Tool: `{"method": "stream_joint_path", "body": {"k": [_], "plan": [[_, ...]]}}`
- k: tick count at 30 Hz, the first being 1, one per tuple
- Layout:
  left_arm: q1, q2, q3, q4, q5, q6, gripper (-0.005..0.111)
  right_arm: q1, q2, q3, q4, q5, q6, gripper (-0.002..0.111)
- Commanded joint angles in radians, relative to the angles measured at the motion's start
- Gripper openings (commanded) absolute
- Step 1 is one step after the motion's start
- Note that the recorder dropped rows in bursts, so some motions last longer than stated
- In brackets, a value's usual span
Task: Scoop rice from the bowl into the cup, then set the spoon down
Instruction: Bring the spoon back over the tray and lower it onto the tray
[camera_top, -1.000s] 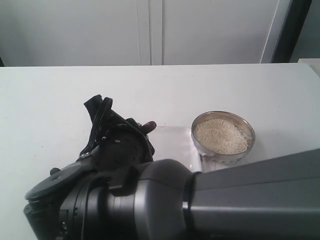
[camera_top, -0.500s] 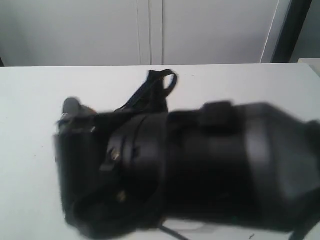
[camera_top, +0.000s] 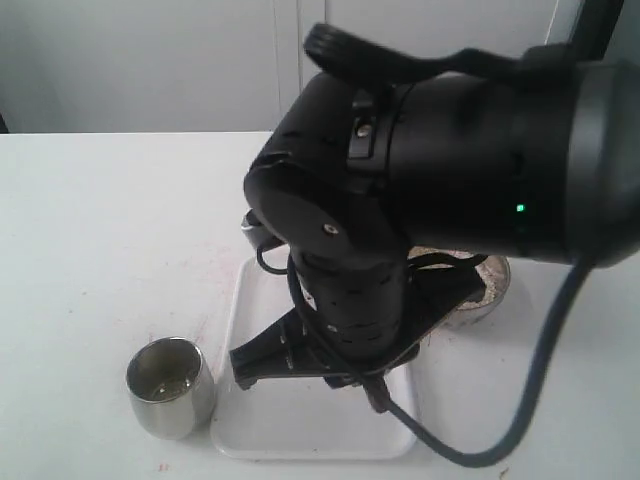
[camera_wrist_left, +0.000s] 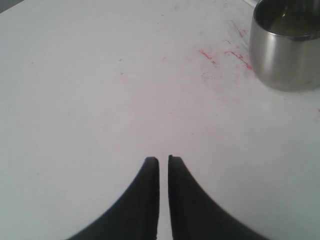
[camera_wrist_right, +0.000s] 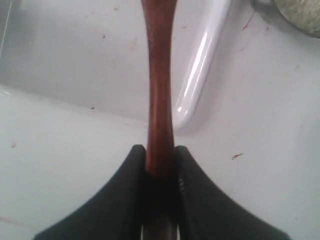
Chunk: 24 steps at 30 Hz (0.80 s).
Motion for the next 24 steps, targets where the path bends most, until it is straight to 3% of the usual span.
{"method": "stream_joint_path", "body": {"k": [1, 7, 12, 24], "plan": [[-0.005, 0.0, 0.009, -0.006, 0.048, -0.006, 0.014, -0.038, 0.055, -0.003, 0.061, 0.002, 0.021, 0.0], [-0.005, 0.0, 0.009, -0.006, 0.048, -0.006, 0.014, -0.174, 0.123, -0.119, 0.337, -0.048, -0.131, 0.0], [-0.005, 0.0, 0.009, -0.006, 0.048, -0.006, 0.014, -0.218, 0.167, -0.181, 0.341, -0.061, -0.136, 0.0], [-0.005, 0.0, 0.009, -0.006, 0.048, -0.006, 0.014, -0.218, 0.294, -0.181, 0.34, -0.172, -0.07, 0.0]]}}
